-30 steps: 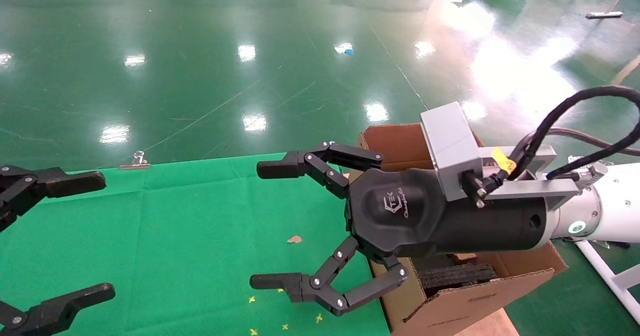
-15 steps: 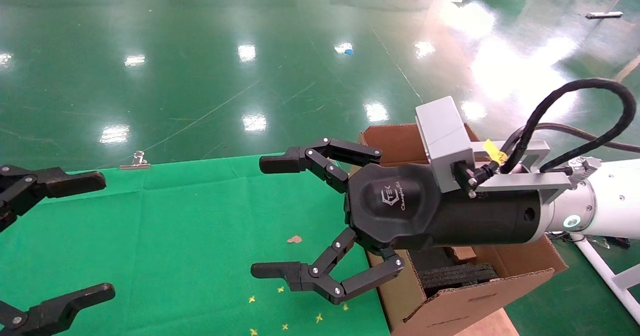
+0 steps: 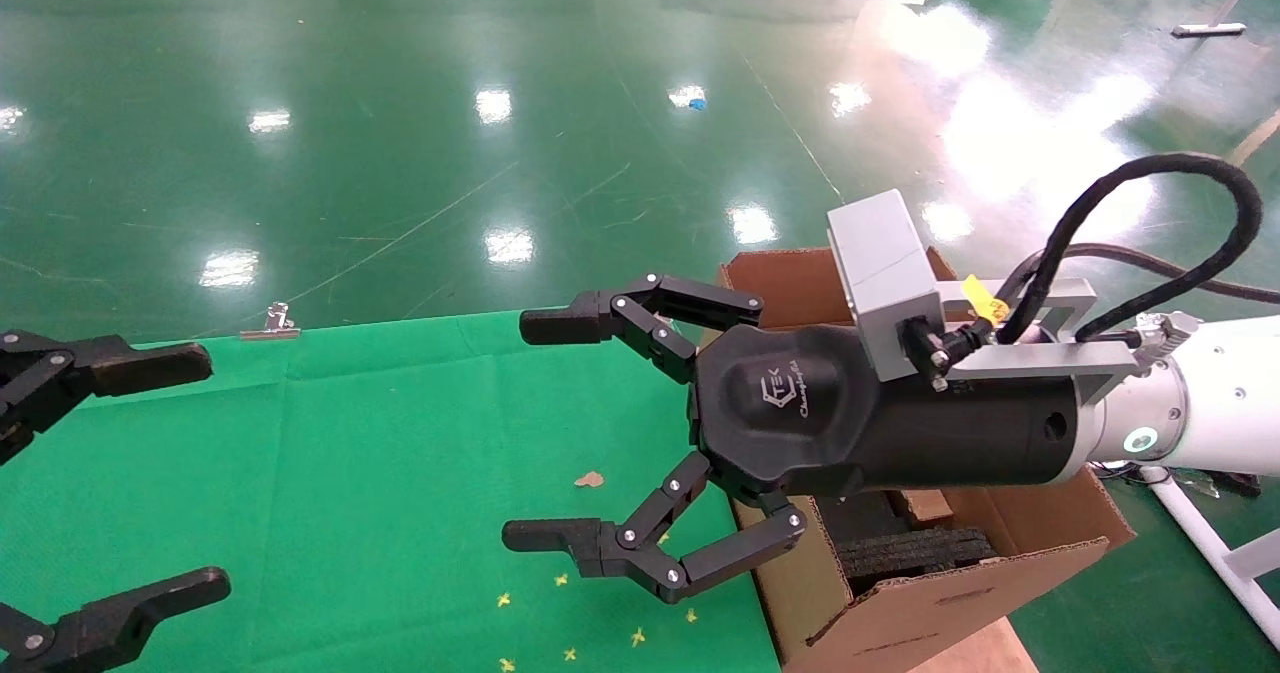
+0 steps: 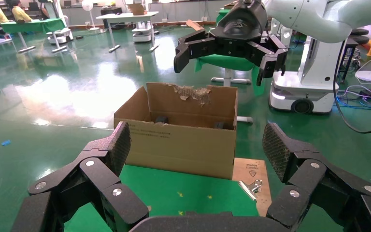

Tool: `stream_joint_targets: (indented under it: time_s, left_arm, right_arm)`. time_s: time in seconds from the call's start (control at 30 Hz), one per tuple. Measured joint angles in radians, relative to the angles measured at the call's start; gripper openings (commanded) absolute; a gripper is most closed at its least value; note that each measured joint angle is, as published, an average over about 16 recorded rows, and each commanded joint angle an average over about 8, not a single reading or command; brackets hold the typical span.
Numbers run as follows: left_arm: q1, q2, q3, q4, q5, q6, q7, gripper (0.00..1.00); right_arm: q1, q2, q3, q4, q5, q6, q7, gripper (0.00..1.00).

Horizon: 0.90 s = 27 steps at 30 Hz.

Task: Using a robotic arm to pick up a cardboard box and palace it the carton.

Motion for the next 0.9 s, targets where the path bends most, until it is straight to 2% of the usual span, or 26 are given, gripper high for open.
stream_joint_targets:
  time_s: [0.9]
  left_arm:
    - [0.0,0.0,0.0,0.0,0.0,0.0,0.0,1.0]
  right_arm:
    - [0.003,0.0,-0.003,-0.003,-0.001,0.001,0.001,1.0]
